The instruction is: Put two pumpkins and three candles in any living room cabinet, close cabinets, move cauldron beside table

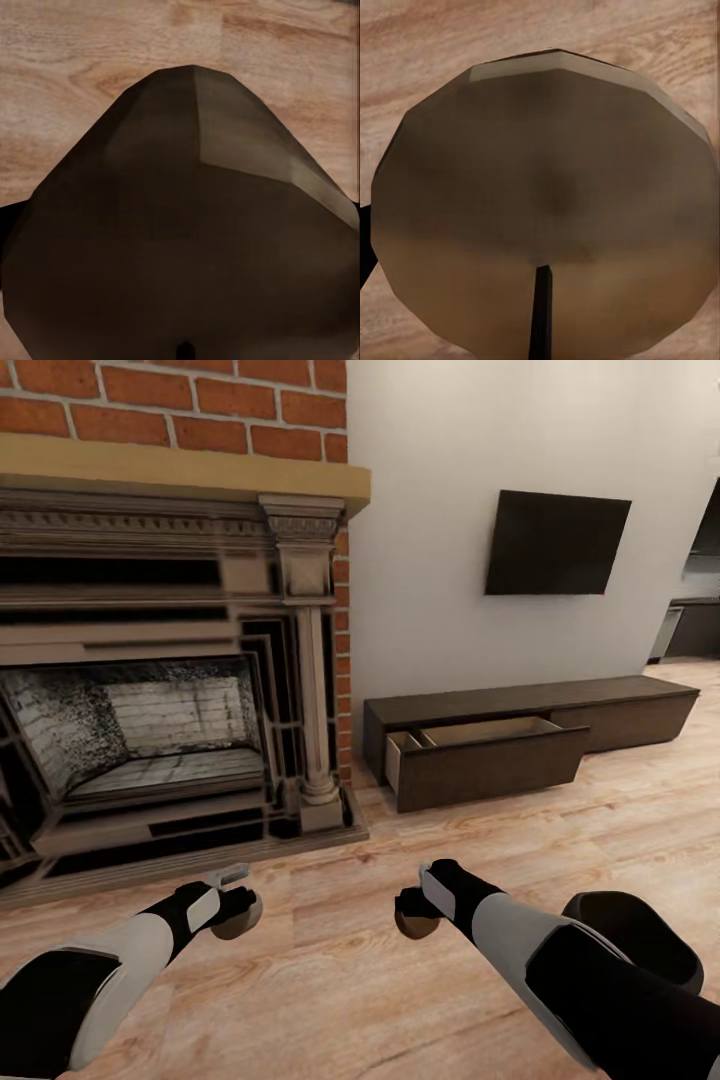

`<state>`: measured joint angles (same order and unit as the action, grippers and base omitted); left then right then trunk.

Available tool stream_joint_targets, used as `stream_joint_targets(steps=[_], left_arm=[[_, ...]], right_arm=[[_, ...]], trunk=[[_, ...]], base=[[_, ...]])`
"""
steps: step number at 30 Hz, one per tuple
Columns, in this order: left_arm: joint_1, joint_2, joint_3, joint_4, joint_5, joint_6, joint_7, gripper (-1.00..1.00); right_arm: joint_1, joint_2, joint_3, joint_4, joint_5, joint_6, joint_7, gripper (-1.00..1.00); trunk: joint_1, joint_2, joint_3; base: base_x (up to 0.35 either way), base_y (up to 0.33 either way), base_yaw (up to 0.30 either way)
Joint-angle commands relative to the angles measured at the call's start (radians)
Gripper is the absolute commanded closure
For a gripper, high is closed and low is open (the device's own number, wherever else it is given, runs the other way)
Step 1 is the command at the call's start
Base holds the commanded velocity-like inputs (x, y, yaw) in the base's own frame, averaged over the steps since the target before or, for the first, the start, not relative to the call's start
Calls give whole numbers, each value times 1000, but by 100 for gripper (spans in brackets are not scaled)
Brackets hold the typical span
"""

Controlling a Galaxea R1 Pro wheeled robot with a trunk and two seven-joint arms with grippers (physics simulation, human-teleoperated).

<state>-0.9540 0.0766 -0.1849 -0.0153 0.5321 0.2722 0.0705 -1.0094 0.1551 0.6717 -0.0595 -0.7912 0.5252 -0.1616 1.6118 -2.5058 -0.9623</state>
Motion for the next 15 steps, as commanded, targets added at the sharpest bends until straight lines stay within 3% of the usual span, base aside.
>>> stream_joint_targets(steps=[1, 9, 15], left_arm=[[0, 0, -8, -1, 11, 5, 4, 100], [0, 0, -7, 0, 11, 3, 6, 100], [0, 0, -7, 1, 11, 0, 6, 100]], right_arm=[[0, 0, 6, -2, -11, 4, -7, 100], [0, 0, 6, -2, -11, 5, -7, 100], [0, 0, 6, -3, -11, 4, -7, 100]], trunk=[[-1, 0, 3], [-4, 2, 34], [-4, 2, 26]], base=[[0, 0, 0], [0, 0, 0], [0, 0, 0]])
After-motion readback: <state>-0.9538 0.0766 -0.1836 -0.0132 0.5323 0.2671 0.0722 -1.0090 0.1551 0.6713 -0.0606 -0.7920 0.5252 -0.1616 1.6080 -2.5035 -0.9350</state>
